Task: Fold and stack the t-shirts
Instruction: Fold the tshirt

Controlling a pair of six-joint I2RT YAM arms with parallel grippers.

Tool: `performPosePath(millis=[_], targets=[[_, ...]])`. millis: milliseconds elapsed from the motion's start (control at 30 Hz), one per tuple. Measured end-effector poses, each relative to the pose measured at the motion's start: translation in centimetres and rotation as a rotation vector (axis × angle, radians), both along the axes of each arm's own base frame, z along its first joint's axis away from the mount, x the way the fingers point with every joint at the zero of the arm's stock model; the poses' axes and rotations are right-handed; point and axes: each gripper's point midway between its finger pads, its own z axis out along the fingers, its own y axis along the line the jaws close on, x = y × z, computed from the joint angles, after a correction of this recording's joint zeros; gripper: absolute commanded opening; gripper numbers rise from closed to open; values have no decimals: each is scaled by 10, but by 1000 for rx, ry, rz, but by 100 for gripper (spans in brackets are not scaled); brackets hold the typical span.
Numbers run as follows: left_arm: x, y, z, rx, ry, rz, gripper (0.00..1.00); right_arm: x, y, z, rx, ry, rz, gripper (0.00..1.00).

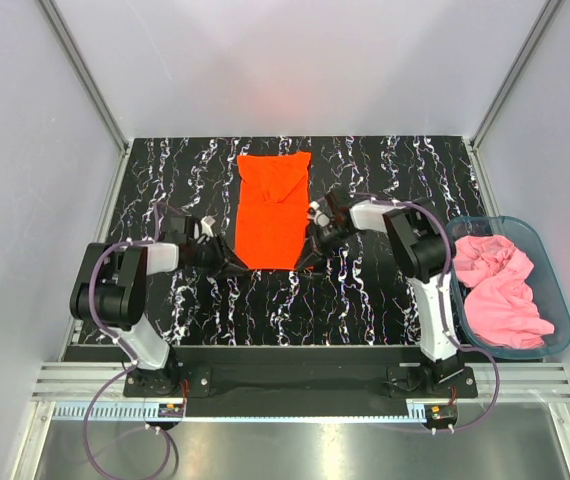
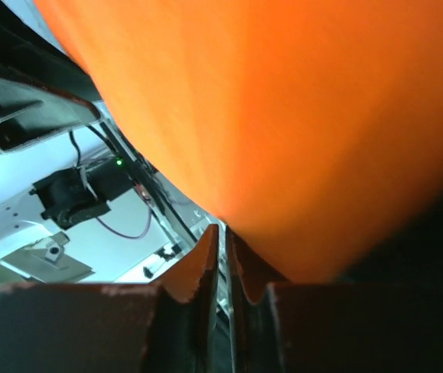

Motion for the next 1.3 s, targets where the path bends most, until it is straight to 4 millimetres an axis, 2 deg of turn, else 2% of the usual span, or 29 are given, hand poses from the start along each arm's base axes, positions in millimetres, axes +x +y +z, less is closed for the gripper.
performPosePath(millis=[167,267,333,433,533,600,667,733,800,900,1000,1133,1167,1233,1267,1300], targets=[[-18,2,6,6,3,0,38,-12,-37,0,-37,19,-69,15],[-19,2,18,-1,-20,5,40,-16,-53,4,-74,39,-114,21],[-11,1,32,-12,-50,14,40,-12,-54,12,-75,31,-127,23],[17,-3,55,-38,-113,36,40,4,-46,28,-55,-5,-135,25],[61,-10,75,-86,-188,62,40,40,-31,52,-13,-79,-154,27],[89,-15,77,-119,-220,82,38,66,-22,65,14,-126,-168,27],[110,-18,71,-144,-225,100,37,92,-13,70,36,-162,-187,26],[128,-21,57,-161,-202,120,36,111,-8,68,47,-173,-211,26],[140,-20,41,-162,-176,130,36,127,-7,58,49,-155,-241,26],[156,-16,24,-153,-150,139,36,146,-13,33,38,-112,-283,26],[168,-9,17,-148,-150,151,37,160,-27,8,26,-59,-327,27],[172,2,17,-125,-158,151,41,170,-46,9,49,-37,-365,33],[171,4,19,-118,-157,150,42,173,-53,10,46,-41,-378,37],[164,7,29,-105,-165,147,45,170,-63,14,35,-39,-398,45],[156,7,39,-101,-174,146,46,164,-69,16,21,-34,-410,51],[149,8,49,-99,-186,146,49,157,-75,20,6,-31,-422,53]])
